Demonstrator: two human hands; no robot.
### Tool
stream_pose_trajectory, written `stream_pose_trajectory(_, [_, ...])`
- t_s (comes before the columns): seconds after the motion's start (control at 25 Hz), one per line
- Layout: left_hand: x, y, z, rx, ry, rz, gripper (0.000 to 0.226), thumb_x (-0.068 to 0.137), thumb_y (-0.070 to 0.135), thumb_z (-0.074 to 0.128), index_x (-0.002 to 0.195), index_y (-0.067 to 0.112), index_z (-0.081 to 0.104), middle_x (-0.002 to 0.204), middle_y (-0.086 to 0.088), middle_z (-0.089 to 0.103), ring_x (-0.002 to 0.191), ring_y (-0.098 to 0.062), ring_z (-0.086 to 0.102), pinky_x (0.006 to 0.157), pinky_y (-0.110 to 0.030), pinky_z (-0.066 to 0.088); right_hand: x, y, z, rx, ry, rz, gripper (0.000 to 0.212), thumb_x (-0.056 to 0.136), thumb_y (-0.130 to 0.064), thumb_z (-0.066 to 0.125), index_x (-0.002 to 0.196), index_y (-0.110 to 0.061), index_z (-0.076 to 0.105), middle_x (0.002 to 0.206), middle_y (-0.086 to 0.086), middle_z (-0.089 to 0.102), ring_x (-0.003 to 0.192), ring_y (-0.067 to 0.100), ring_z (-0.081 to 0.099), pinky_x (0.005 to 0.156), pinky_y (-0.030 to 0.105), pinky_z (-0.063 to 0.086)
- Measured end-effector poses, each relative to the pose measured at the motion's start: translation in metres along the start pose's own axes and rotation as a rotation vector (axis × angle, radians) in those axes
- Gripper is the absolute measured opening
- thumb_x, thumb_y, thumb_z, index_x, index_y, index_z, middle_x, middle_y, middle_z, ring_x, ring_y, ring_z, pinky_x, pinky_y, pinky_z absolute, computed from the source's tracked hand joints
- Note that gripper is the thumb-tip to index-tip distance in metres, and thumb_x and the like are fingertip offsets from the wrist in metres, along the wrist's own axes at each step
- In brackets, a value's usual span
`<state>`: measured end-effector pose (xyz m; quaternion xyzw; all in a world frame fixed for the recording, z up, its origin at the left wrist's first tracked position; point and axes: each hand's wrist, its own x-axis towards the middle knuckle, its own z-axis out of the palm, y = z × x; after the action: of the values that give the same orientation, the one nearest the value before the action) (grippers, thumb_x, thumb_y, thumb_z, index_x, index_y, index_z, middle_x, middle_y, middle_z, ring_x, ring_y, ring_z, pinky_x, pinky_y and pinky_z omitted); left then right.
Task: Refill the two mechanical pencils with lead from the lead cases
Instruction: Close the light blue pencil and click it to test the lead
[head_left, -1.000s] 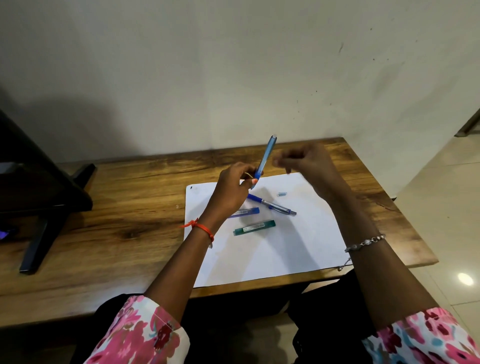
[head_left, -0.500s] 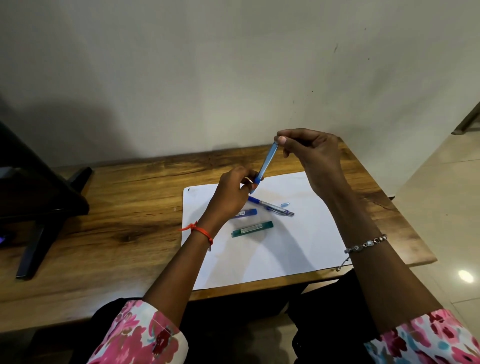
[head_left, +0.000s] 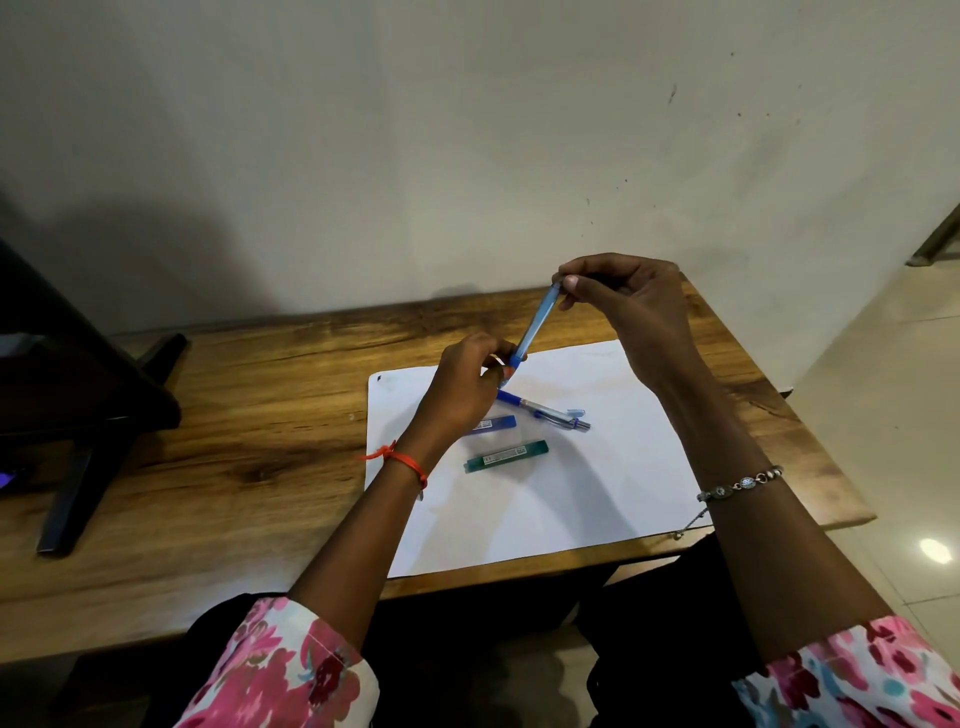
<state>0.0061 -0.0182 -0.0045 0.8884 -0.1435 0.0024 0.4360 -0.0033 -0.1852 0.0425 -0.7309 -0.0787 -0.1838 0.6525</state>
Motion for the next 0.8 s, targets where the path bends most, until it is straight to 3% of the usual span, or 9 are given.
stream_pose_trajectory(0.2, [0.0001, -0.0004, -0.001, 0.029, 0.012, -0.002, 0.024, 0.086, -0.003, 0.055, 0.106, 0.004, 0.065, 0.109, -0.012, 0.063, 0.087, -0.012, 0.052, 0.061, 0.004, 0.038, -0.0002, -0.0006, -0.0012, -0.057, -0.015, -0.048, 0.018, 0.081, 0.004, 0.062, 0.095, -0.005, 0.068, 0.072, -0.007, 0.071, 0.065, 0.008, 0.067, 0.07, 0.019, 0.054])
stream_pose_trajectory(0.32, [-0.0009, -0.0002, -0.0028, 0.046, 0.015, 0.014, 0.023, 0.085, -0.003, 0.055, 0.104, 0.003, 0.066, 0.108, -0.013, 0.063, 0.086, -0.013, 0.053, 0.064, -0.007, 0.041, -0.0011, -0.0026, -0.0015, -0.101, -0.033, -0.074, 0.019, 0.081, 0.006, 0.061, 0.097, -0.003, 0.067, 0.082, 0.006, 0.068, 0.066, 0.005, 0.066, 0.069, 0.016, 0.053])
stream_pose_trajectory(0.48, [-0.0017, 0.0012, -0.0036, 0.053, 0.03, 0.019, 0.023, 0.084, -0.004, 0.055, 0.104, 0.002, 0.066, 0.105, -0.015, 0.063, 0.086, -0.014, 0.052, 0.077, -0.023, 0.043, -0.0017, -0.0019, -0.0027, -0.115, -0.039, -0.076, 0.019, 0.081, 0.006, 0.061, 0.097, -0.002, 0.067, 0.084, 0.004, 0.067, 0.067, 0.005, 0.066, 0.069, 0.015, 0.052])
stream_pose_trajectory(0.68, [-0.002, 0.0006, -0.0042, 0.051, 0.052, 0.059, 0.023, 0.083, -0.006, 0.056, 0.103, 0.0, 0.066, 0.103, -0.017, 0.063, 0.085, -0.014, 0.051, 0.071, -0.017, 0.042, -0.002, -0.0035, -0.0032, -0.058, -0.037, -0.049, 0.019, 0.081, 0.006, 0.062, 0.098, 0.003, 0.067, 0.079, 0.006, 0.068, 0.066, 0.005, 0.066, 0.068, 0.015, 0.052])
stream_pose_trajectory(0.8, [-0.0023, 0.0007, -0.0041, 0.046, 0.061, 0.065, 0.023, 0.082, -0.007, 0.056, 0.102, 0.0, 0.066, 0.102, -0.017, 0.063, 0.085, -0.015, 0.052, 0.073, -0.02, 0.043, -0.0013, -0.0036, -0.0046, -0.026, -0.048, -0.042, 0.02, 0.079, 0.007, 0.064, 0.098, 0.003, 0.067, 0.074, -0.002, 0.069, 0.066, 0.006, 0.066, 0.068, 0.016, 0.052])
